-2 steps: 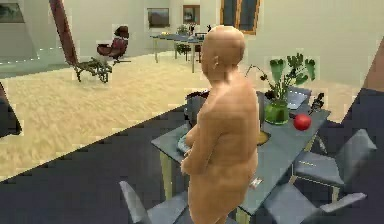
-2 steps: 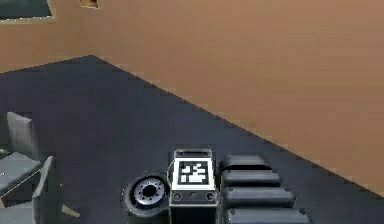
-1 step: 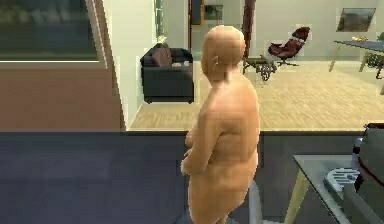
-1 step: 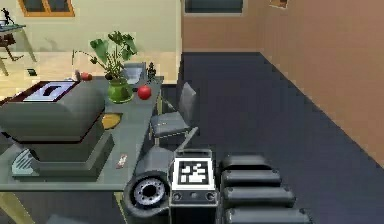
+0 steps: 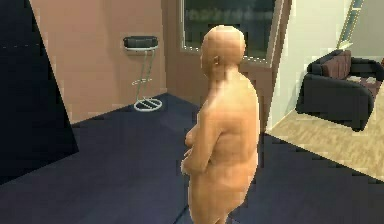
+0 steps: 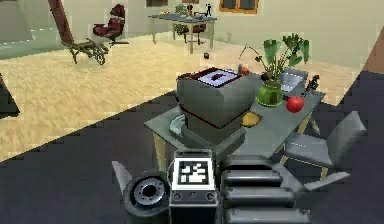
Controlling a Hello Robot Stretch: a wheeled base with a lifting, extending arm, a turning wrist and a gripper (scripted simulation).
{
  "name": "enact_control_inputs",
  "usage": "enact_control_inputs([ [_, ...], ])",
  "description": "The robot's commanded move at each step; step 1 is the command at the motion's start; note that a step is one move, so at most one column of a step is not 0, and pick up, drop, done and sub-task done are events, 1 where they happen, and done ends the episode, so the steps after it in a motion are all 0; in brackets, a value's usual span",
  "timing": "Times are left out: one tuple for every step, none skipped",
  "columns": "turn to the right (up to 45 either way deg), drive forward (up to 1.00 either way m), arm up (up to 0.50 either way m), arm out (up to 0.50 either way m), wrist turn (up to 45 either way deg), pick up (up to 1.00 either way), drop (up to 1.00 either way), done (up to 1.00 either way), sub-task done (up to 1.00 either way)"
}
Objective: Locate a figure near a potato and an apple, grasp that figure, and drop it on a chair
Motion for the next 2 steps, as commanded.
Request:
enact_control_inputs([
  [0.0,0.0,0.0,0.46,0.0,0.0,0.0,0.0,0.0],
  [0.0,0.0,0.0,0.0,45.0,0.0,0.0,0.0,0.0],
])
